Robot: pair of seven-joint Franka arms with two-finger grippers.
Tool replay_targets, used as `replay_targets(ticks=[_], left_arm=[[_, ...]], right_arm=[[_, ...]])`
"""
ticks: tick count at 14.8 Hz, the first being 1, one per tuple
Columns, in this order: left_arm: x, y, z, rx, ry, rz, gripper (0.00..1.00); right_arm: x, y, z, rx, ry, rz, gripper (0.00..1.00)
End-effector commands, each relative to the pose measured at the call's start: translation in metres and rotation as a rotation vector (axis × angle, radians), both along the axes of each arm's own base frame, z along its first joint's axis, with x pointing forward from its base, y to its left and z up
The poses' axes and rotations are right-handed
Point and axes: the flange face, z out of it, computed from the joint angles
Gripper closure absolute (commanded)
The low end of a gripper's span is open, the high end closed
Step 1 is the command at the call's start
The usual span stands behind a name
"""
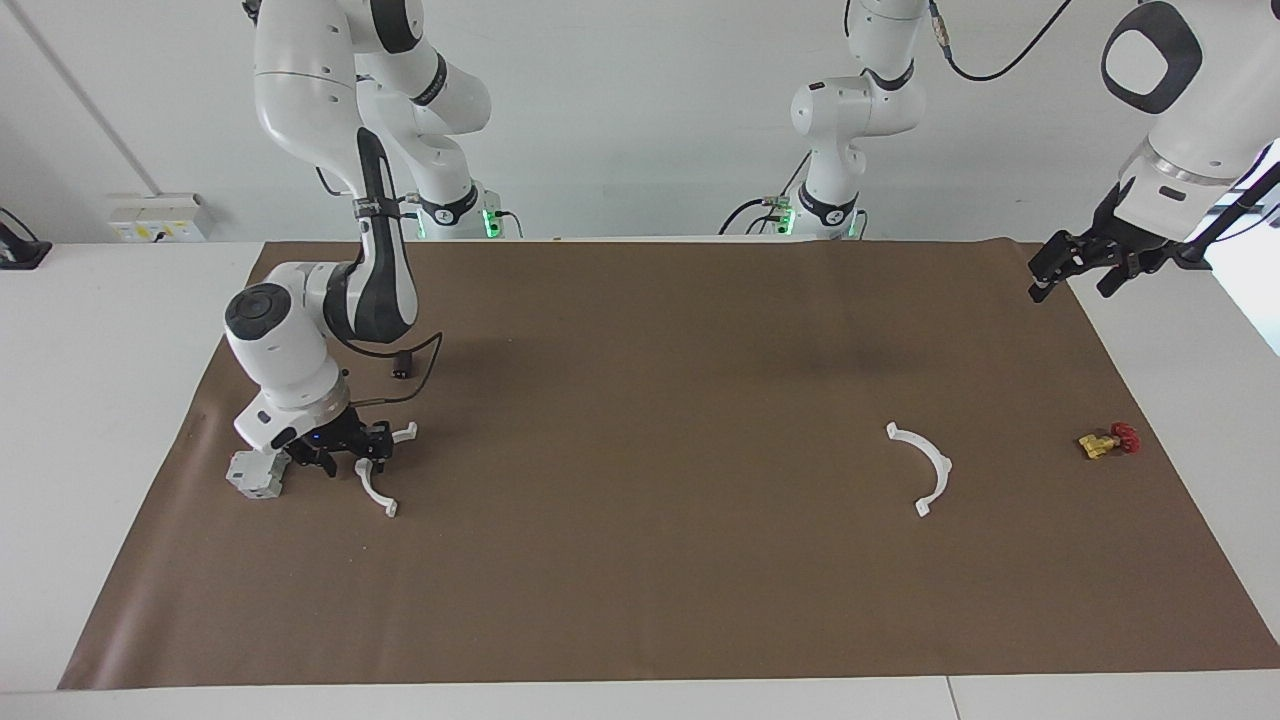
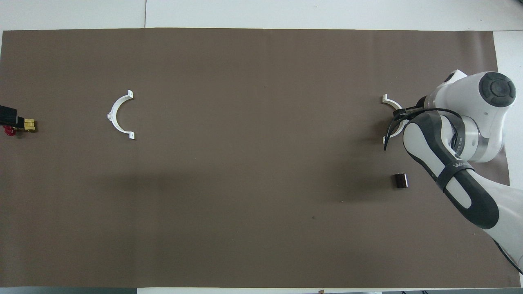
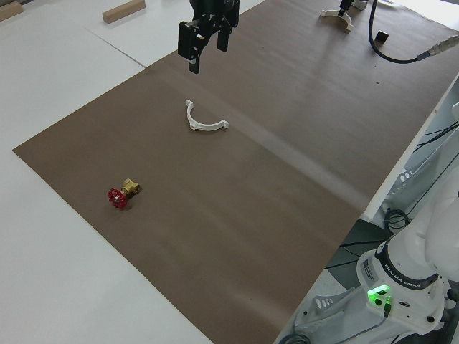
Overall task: Assemble drain pipe with both arms
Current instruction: 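Grasp the half-ring with the right gripper while the left gripper reaches the other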
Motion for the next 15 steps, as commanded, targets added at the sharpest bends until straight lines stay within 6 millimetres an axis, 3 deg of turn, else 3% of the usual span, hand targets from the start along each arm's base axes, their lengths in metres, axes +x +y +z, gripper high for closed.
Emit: replay_targets(ticks=[1, 4, 8, 12, 13, 15], left_arm=[[-0.006, -0.010, -0.010, -0.003, -0.013, -0.022, 0.00], [0.008, -0.027, -0.041, 0.013, -0.049, -0.055, 0.00], [0.032, -0.043, -0.107, 0.021, -0.064, -0.068, 0.00], [0.037, -0.044, -0.175, 0.026, -0.112, -0.071, 0.00], [0.040, -0.044, -0.189, 0.028, -0.118, -0.068, 0.00], [0.046, -0.043, -0.210, 0.029, -0.126, -0.067, 0.00]], right_arm=[[-0.002, -0.002, -0.003, 0.015, -0.007, 0.031, 0.44], [-0.003, 0.000, -0.006, 0.016, -0.003, 0.036, 0.48], [-0.008, 0.000, -0.011, 0.015, -0.009, 0.035, 0.50], [-0.008, 0.004, -0.011, 0.015, -0.009, 0.040, 0.95], [-0.005, 0.005, -0.006, 0.014, -0.013, 0.043, 1.00], [0.005, 0.015, 0.006, 0.017, -0.028, 0.055, 1.00]])
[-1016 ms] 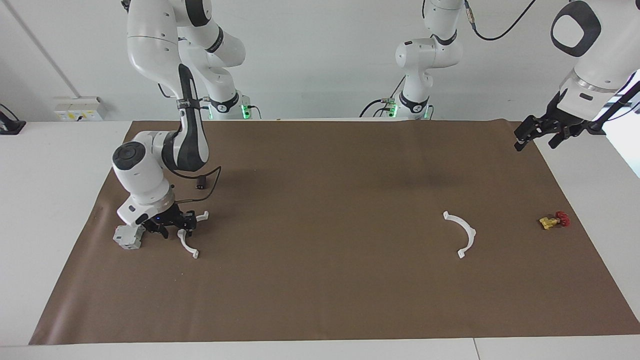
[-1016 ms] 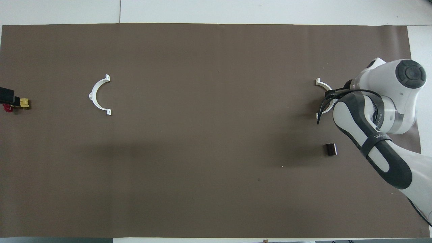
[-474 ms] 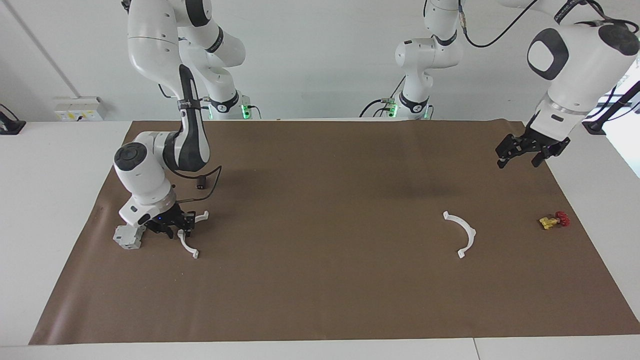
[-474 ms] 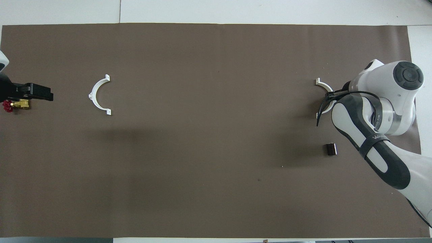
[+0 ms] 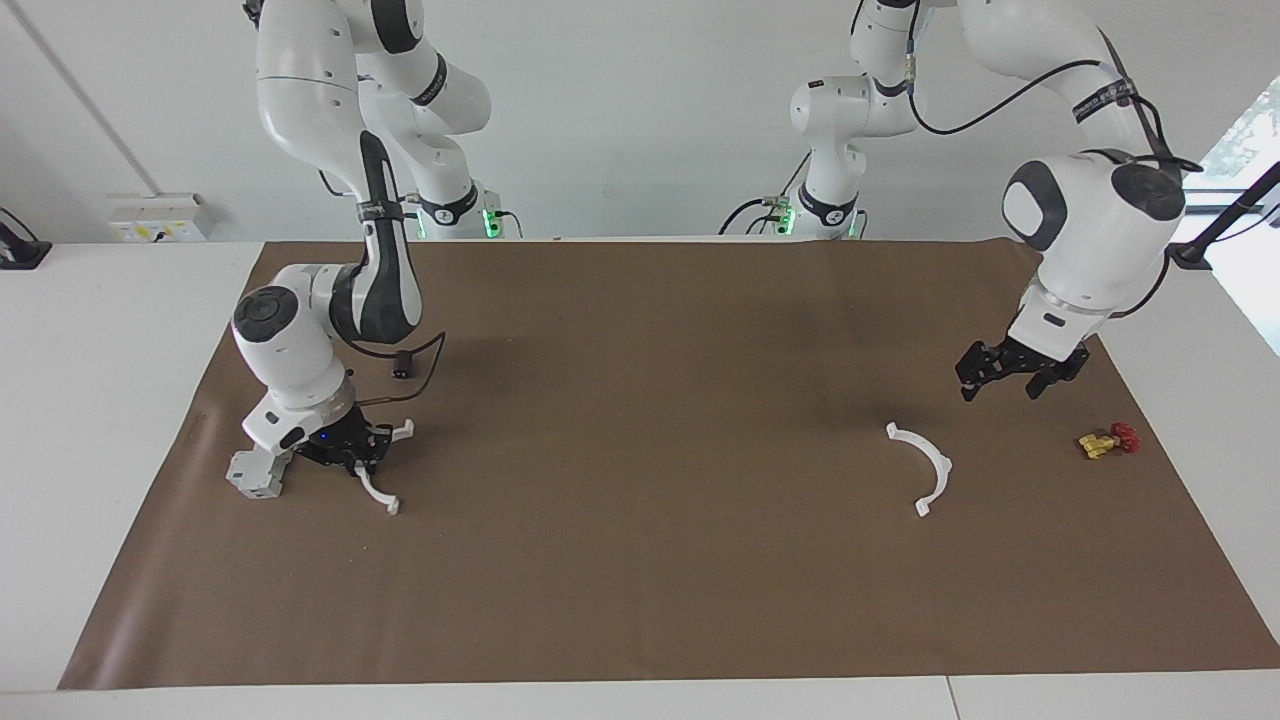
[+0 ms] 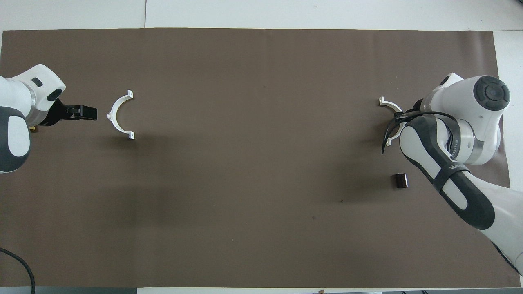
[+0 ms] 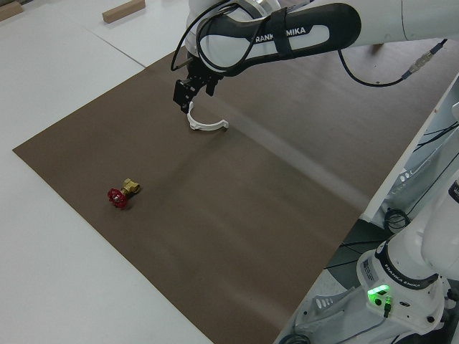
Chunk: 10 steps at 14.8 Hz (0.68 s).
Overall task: Assemble drain pipe with both arms
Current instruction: 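Grasp the half-ring with the right gripper while the left gripper reaches the other, then carry the half-ring toward the center with the right gripper while the left grasps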
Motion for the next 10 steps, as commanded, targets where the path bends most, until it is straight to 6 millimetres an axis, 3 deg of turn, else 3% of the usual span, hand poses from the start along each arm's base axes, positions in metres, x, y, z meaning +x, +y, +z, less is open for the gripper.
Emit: replay_targets(ticks=[1, 2, 3, 5, 7, 9, 10], left_arm=[[0.006, -0.001, -0.027, 0.010, -0.026, 0.008, 0.00], [0.008, -0.002, -0.035, 0.011, -0.032, 0.008, 0.00], [0.012, -0.003, -0.045, 0.011, -0.042, 0.020, 0.00], [0.019, -0.019, -0.067, 0.005, -0.062, 0.052, 0.00], [0.023, -0.026, -0.084, 0.004, -0.067, 0.061, 0.00], [0.024, -0.028, -0.096, 0.005, -0.057, 0.062, 0.01], [0.025, -0.028, -0.100, 0.005, -0.063, 0.066, 0.02]], right_arm=[[0.016, 0.021, 0.024, 0.027, -0.021, 0.039, 1.00], [0.025, 0.040, 0.039, 0.043, -0.016, 0.032, 1.00], [0.036, 0.071, 0.058, 0.066, -0.001, -0.006, 1.00], [0.048, 0.154, 0.089, 0.096, 0.022, -0.078, 1.00], [0.036, 0.248, 0.100, 0.117, 0.010, -0.161, 1.00], [0.031, 0.288, 0.098, 0.134, -0.007, -0.210, 1.00], [0.021, 0.317, 0.091, 0.135, 0.002, -0.197, 1.00]])
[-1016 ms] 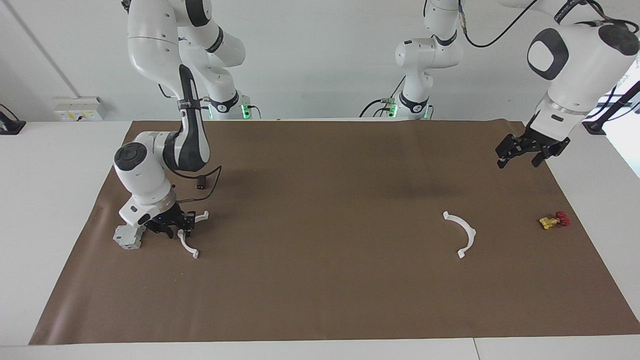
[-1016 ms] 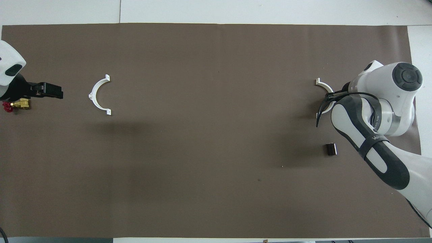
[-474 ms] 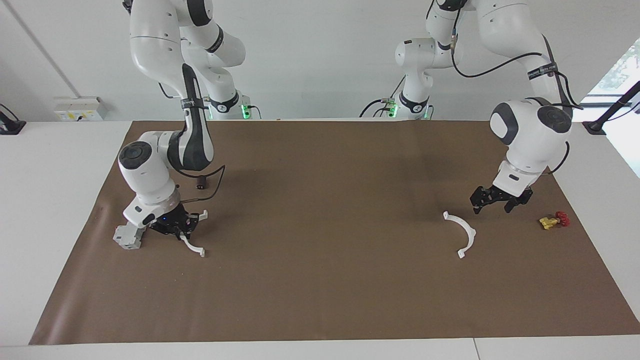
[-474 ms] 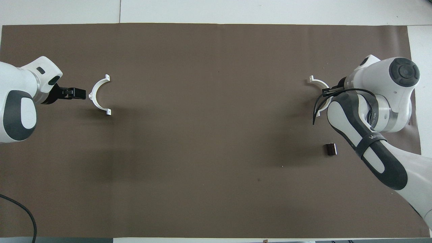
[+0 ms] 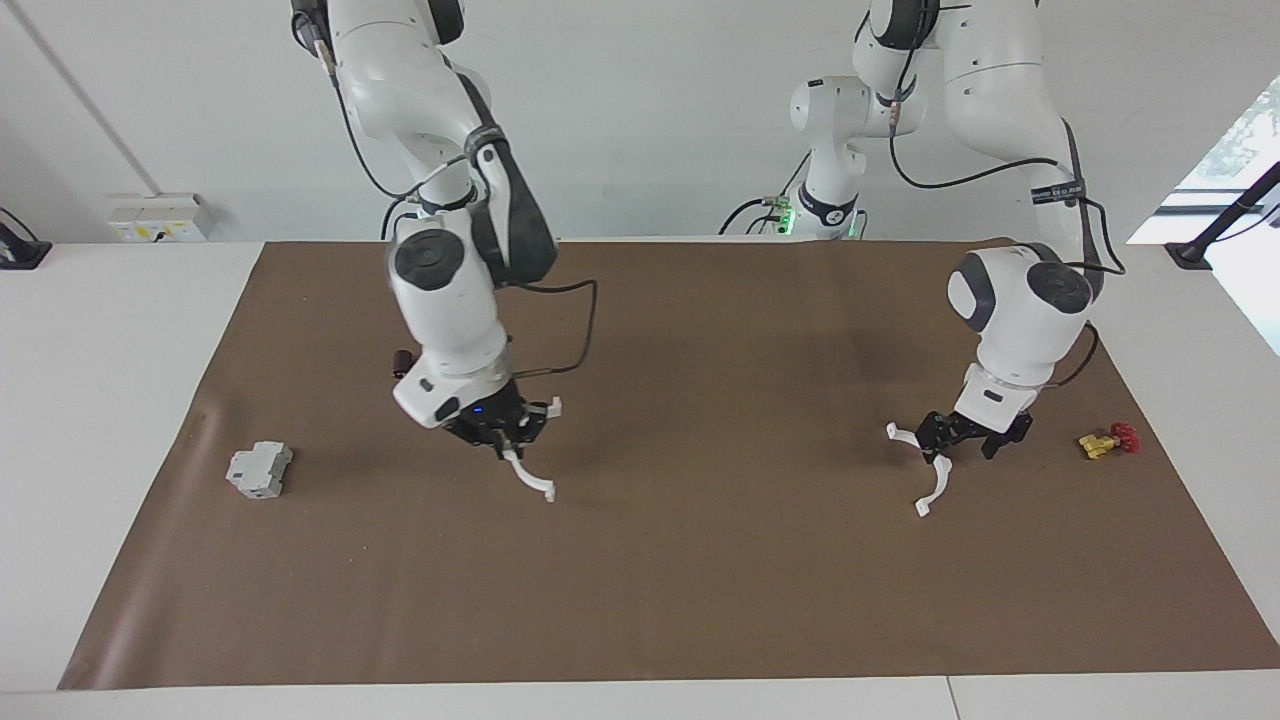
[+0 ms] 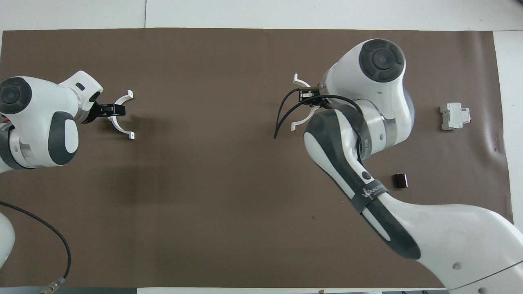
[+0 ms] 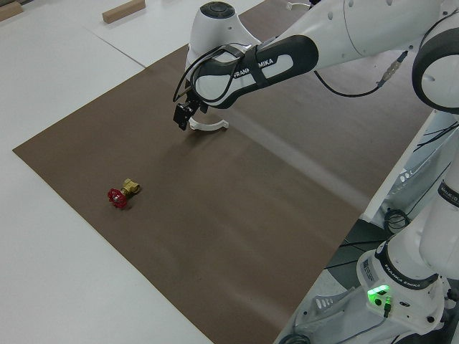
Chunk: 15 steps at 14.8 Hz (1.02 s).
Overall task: Assemble drain pipe with both arms
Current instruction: 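Carry the half-ring toward the center with the right gripper while the left grasps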
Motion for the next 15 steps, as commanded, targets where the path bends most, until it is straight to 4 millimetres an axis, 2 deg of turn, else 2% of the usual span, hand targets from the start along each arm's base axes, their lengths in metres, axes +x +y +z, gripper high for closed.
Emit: replay_targets(ticks=[1, 2, 3, 5, 6, 8, 12, 14, 15], left_arm=[[0.003, -0.001, -0.008, 0.004, -0.032, 0.016, 0.12], [0.003, -0.001, -0.008, 0.003, -0.033, 0.022, 0.24], [0.003, -0.001, -0.009, 0.003, -0.032, 0.026, 0.46], [0.003, 0.001, -0.009, 0.002, -0.035, 0.034, 0.95], [0.003, 0.002, -0.009, 0.002, -0.035, 0.035, 1.00], [0.004, 0.003, -0.008, 0.002, -0.035, 0.037, 1.00], [0.005, 0.002, -0.007, 0.002, -0.031, 0.035, 1.00], [0.005, 0.002, -0.003, 0.002, -0.037, 0.034, 1.00], [0.006, 0.002, -0.002, 0.002, -0.038, 0.034, 1.00]], right_arm=[[-0.004, 0.049, -0.027, 0.011, 0.013, -0.022, 1.00], [-0.007, 0.061, -0.033, 0.018, 0.001, -0.030, 1.00], [-0.008, 0.070, -0.035, 0.027, -0.028, -0.020, 1.00], [-0.011, 0.074, -0.054, 0.015, -0.032, -0.004, 1.00], [-0.017, 0.082, -0.061, 0.013, -0.033, 0.013, 1.00], [-0.018, 0.084, -0.070, 0.005, -0.029, 0.023, 1.00], [-0.021, 0.088, -0.101, -0.012, -0.037, 0.048, 1.00], [-0.026, 0.098, -0.105, -0.011, -0.050, 0.066, 1.00], [-0.026, 0.099, -0.105, -0.010, -0.052, 0.067, 0.93]])
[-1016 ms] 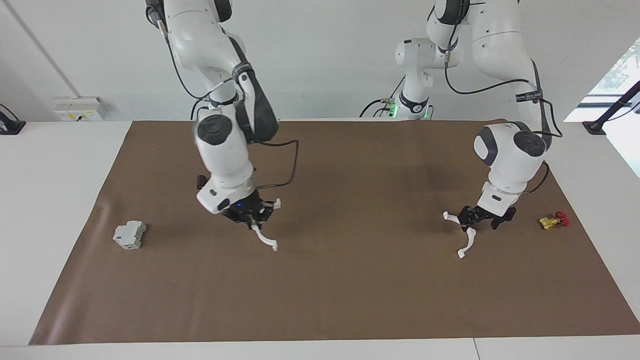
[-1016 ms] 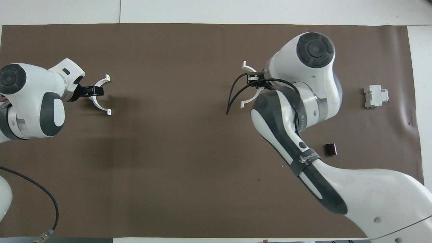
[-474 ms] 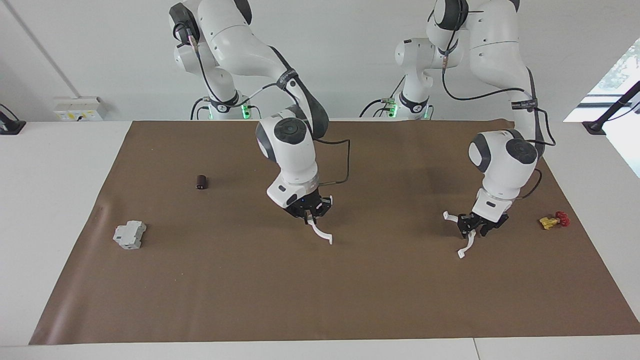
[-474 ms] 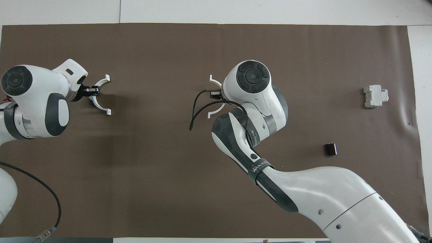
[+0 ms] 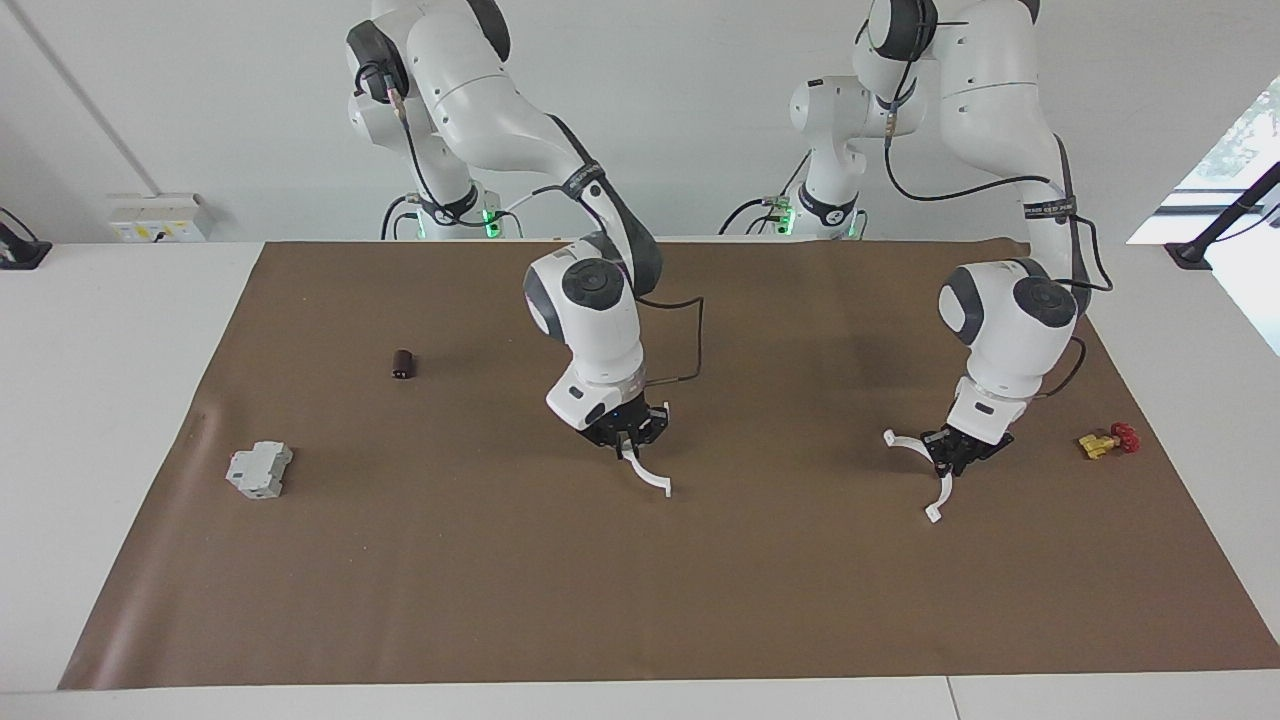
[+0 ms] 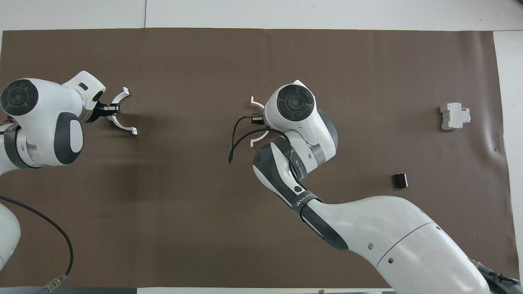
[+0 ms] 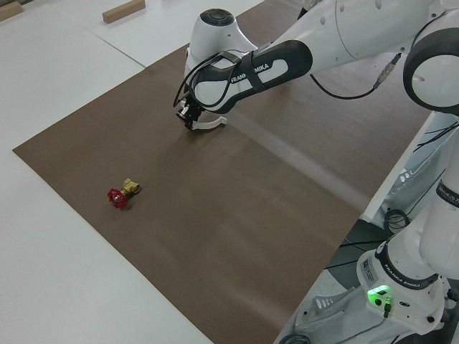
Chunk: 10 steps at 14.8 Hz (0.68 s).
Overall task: Assemble drain pipe with both arms
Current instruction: 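Carry the half-ring toward the center with the right gripper while the left grasps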
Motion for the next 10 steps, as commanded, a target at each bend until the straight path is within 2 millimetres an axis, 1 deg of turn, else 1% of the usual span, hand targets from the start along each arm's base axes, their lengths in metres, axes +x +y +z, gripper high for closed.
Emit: replay_targets(ticks=[1, 2, 3, 4, 5, 6, 7, 8, 9, 10], left_arm=[[0.001, 0.001, 0.005, 0.004, -0.014, 0.010, 1.00], [0.003, 0.002, 0.007, 0.004, -0.022, 0.011, 1.00], [0.003, 0.002, 0.007, 0.004, -0.025, 0.011, 1.00], [0.003, 0.003, 0.007, 0.004, -0.025, 0.013, 1.00], [0.004, 0.003, 0.008, 0.004, -0.027, 0.013, 1.00], [0.005, 0.004, 0.010, 0.004, -0.028, 0.014, 1.00], [0.006, 0.005, 0.012, 0.004, -0.031, 0.016, 1.00], [0.006, 0.005, 0.013, 0.004, -0.031, 0.014, 1.00], [0.007, 0.006, 0.016, 0.004, -0.036, 0.016, 1.00], [0.009, 0.006, 0.021, 0.004, -0.042, 0.016, 1.00]], right_arm=[[-0.003, 0.003, 0.000, -0.007, -0.022, 0.011, 0.80], [-0.003, 0.003, -0.001, -0.007, -0.020, 0.010, 0.49], [-0.002, 0.003, 0.000, -0.005, -0.023, 0.008, 0.20], [-0.001, 0.005, 0.005, -0.009, -0.027, 0.012, 0.00], [0.003, 0.006, 0.014, -0.006, -0.038, 0.011, 0.00], [0.008, 0.002, 0.031, -0.009, -0.041, 0.005, 0.00], [0.014, -0.007, 0.052, -0.035, -0.031, -0.003, 0.00], [0.017, -0.017, 0.079, -0.078, -0.033, 0.001, 0.00], [0.021, -0.033, 0.100, -0.110, -0.035, -0.011, 0.00], [0.022, -0.052, 0.133, -0.110, -0.046, -0.030, 0.00]])
